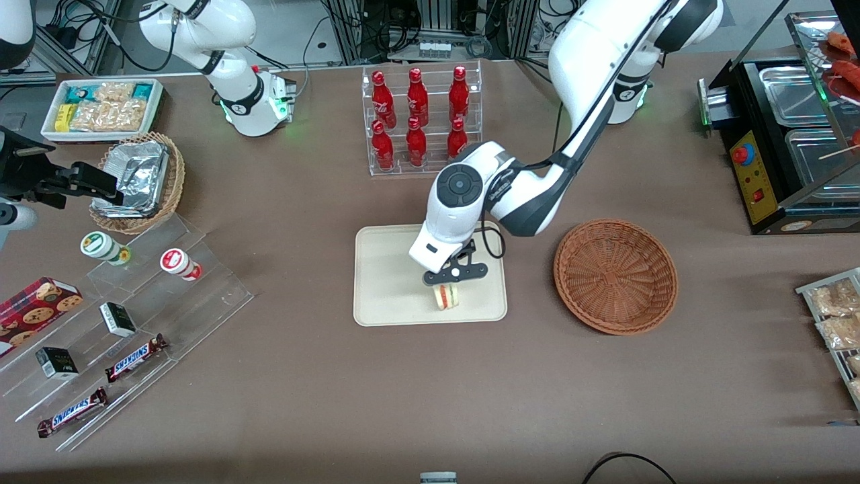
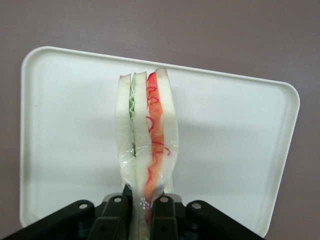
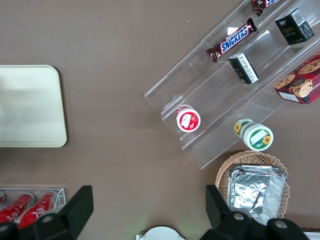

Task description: Place sandwich from basket to tray

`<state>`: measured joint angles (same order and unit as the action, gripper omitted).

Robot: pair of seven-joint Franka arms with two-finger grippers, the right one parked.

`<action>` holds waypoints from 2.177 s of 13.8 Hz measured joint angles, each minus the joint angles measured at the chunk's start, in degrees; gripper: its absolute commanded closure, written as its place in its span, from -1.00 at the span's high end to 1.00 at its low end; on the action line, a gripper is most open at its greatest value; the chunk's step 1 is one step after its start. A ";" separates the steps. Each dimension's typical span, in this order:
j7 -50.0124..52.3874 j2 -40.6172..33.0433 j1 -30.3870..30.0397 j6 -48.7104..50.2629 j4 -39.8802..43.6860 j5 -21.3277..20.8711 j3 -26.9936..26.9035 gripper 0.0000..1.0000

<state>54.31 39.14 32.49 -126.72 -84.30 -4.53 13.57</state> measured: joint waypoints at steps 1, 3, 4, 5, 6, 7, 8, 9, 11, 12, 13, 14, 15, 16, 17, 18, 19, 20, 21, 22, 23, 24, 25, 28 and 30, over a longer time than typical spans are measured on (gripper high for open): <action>-0.26 0.88 0.52 -0.33 0.04 -0.29 0.01 -1.00; -1.15 2.50 1.61 -0.51 0.11 -2.11 0.01 -1.00; -1.31 3.24 2.20 -0.58 0.15 -2.62 0.02 -1.00; -1.36 3.84 2.62 -0.64 0.18 -2.86 0.01 -1.00; -1.47 4.23 2.90 -0.68 0.23 -2.94 0.01 -1.00; -1.56 4.43 3.15 -0.69 0.32 -2.96 0.00 -0.62; -1.56 4.55 3.39 -0.69 0.39 -2.96 0.01 0.16; -1.56 4.63 3.53 -0.69 0.40 -2.96 0.01 0.99; -1.57 4.68 3.55 -0.69 0.50 -3.18 -0.03 1.00; -1.57 4.67 3.55 -0.69 0.71 -3.26 -0.04 1.00; -1.57 4.64 3.55 -0.69 1.00 -3.28 -0.06 1.00; -1.57 4.49 3.55 -0.68 1.44 -3.28 -0.12 1.00; -1.46 4.13 3.54 -0.64 1.88 -3.28 -0.23 1.00; -0.90 3.40 3.49 -0.37 2.31 -3.26 -0.33 1.00; 0.14 2.22 3.41 0.36 2.57 -3.26 -0.44 1.00; 1.35 0.68 3.27 1.25 2.78 -3.25 -0.64 1.00; 2.68 -1.14 2.81 2.50 2.91 -3.25 -0.90 1.00; 3.80 -3.26 1.86 4.68 3.06 -3.26 -1.17 1.00; 4.33 -5.57 0.42 7.64 3.22 -3.25 -1.34 1.00; 4.34 -7.96 -1.44 10.95 3.35 -3.25 -1.46 1.00; 4.34 -10.38 -3.52 14.35 3.45 -3.25 -1.51 1.00; 4.24 -12.82 -5.67 17.56 3.48 -3.25 -1.53 1.00; 3.58 -15.04 -7.57 20.43 3.45 -3.18 -1.54 1.00; -4.35 -20.34 -12.82 29.26 3.31 -1.02 -1.61 1.00; -9.59 -23.16 -16.97 33.50 3.24 -0.39 -1.70 1.00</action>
<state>44.72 15.99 15.51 -93.22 -81.06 -4.92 11.87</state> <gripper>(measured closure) 0.000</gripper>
